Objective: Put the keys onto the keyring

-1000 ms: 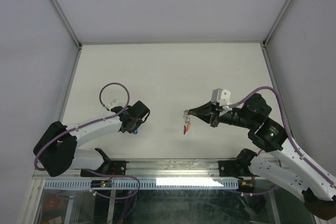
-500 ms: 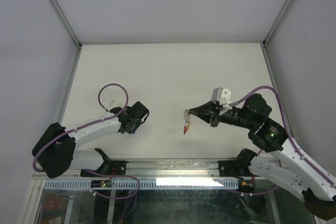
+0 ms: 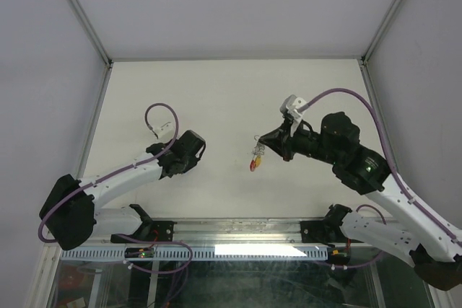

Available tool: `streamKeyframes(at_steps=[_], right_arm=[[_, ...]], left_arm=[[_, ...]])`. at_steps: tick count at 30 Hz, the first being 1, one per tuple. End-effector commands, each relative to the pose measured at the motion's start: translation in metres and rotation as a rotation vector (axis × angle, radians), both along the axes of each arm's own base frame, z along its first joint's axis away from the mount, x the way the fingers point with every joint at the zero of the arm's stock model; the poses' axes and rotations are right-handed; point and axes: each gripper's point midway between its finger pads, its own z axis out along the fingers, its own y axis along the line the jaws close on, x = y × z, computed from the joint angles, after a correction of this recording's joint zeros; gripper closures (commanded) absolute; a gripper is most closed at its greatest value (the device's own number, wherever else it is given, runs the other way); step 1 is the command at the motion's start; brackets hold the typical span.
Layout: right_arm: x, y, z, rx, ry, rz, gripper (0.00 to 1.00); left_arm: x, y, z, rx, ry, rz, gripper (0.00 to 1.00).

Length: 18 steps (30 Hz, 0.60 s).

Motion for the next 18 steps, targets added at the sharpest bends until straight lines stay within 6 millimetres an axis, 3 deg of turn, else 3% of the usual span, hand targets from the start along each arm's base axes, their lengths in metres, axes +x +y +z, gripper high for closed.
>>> streamKeyframes(at_steps=[1,6,11,16,18], right_arm=[[0.03,-0.011,0.0,-0.077,0.121,-0.211,1.0],[0.049,-0.027,-0.026,-0.168,0.226,-0.358,1.0],[0.044,-0.017,-0.052,-0.219,0.423,-0.234,1.0],[0.04,-0.004,-0.052,-0.195,0.477,-0.142,1.0],[0.039,-0.003,-0.046,-0.182,0.439,-0.117,1.0]], left_arm=[[0.036,-0.044,0.067,-0.089,-0.227,-0.268,1.0],[0.043,-0.073,0.11,-0.126,-0.345,-0.481,1.0],[0.041,-0.109,0.137,-0.097,-0.442,-0.787,1.0],[0.045,-0.123,0.159,0.004,-0.538,-0.998,1.0],[0.046,-0.129,0.178,0.038,-0.634,-1.076,1.0]])
